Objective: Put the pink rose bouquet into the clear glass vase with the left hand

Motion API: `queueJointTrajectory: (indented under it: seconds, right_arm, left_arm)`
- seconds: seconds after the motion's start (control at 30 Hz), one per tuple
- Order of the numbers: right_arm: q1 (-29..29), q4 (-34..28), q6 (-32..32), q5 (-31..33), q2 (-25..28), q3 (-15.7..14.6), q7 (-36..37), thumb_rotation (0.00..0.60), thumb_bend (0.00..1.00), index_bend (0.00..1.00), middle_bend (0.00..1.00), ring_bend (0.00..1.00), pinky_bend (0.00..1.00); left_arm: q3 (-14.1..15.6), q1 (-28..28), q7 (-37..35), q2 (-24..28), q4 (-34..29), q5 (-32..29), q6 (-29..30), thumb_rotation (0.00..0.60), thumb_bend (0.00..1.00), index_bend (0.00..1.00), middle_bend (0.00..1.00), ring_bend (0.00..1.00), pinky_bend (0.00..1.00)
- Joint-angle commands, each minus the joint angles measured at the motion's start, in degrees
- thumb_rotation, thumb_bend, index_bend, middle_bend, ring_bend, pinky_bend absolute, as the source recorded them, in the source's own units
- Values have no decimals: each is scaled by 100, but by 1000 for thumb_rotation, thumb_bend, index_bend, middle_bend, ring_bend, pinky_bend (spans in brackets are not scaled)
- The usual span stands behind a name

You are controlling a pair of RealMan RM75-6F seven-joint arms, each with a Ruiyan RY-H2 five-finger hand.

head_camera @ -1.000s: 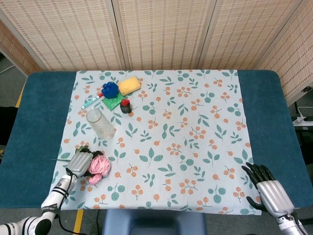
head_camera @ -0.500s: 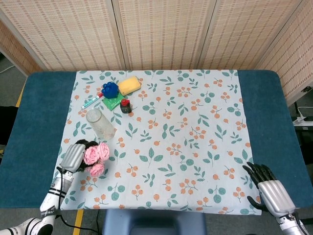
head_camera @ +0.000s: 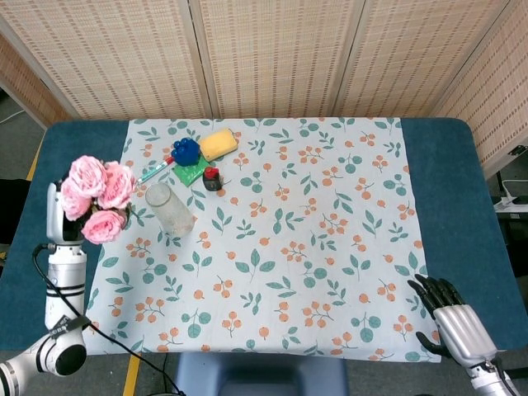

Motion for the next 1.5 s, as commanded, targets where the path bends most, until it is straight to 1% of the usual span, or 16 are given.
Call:
queueJointTrajectory:
  seconds: [0.03,0.17,0.23,0.37,0.53,0.8,0.97,1.0,1.07,1.13,1.2,1.23,1.3,1.33,1.4,1.5]
  right_arm:
    - [1,2,2,22,5,13,7,600,213,0,0,0,0]
    - [14,12,-22,53,8,26,15,600,213,0,0,0,0]
    - [20,15,-33,76,5,35,17,600,213,0,0,0,0]
    - [28,16,-47,96,7,44,22,600,213,0,0,0,0]
    - [13,16,5,91,34,55,68,600,213,0,0,0,0]
    - [14,21,4,79,40,51,87,600,213,0,0,0,0]
    - [5,-2,6,62,25,38,40,600,212,0,0,0,0]
    - [1,-5,12,61,24,38,37,600,212,0,0,0,0]
    - [-9,-9,29,57,24,37,36,600,213,0,0,0,0]
    - [-10,-10,37,42,26,34,44,600,213,0,0,0,0]
    - [-11,-6,42,27,26,30,55,600,213,0,0,0,0]
    - [-9,-2,44,15,31,27,66,600,213,0,0,0,0]
    - [-9,8,56,-10,40,23,86,600,213,0,0,0,0]
    - [-10,14,65,-23,46,22,102,600,213,0,0,0,0]
    - [-11,20,79,-50,51,16,133,600,213,0,0,0,0]
    - [-13,27,90,-92,60,0,158,600,213,0,0,0,0]
  left_arm:
    - [-596,-422,-120,254,-269,-590,-422,600,577,502,637,523,326]
    - [-876,-725,83,271,-291,-959,-662,600,578,502,638,524,326]
    - [-955,-851,174,260,-326,-1112,-767,600,578,502,638,524,326]
    - [-988,-1022,312,193,-383,-1218,-851,600,578,502,638,524,326]
    - [-745,-1124,530,-1,-160,-1150,-864,600,579,502,638,524,325]
    - [-502,-1078,392,-161,345,-1104,-947,600,578,502,638,525,325]
    - [-264,-1016,250,-321,575,-981,-988,600,563,493,632,520,318]
    - [-198,-1009,248,-355,625,-946,-1006,600,545,470,616,499,309]
    - [-45,-991,201,-418,699,-850,-1077,600,495,364,543,410,274]
    - [78,-975,98,-472,768,-728,-1131,600,455,187,404,279,227]
    - [162,-971,14,-508,828,-642,-1184,600,429,56,285,173,192]
    - [230,-965,-22,-504,857,-571,-1233,600,412,19,231,120,174]
    - [340,-953,-74,-472,889,-438,-1307,600,386,0,132,36,140]
    - [416,-942,-93,-431,890,-358,-1366,600,373,0,80,11,126]
    - [526,-912,-105,-357,858,-251,-1432,600,353,0,16,0,111]
    - [652,-866,-44,-279,819,-173,-1483,600,341,0,0,0,99]
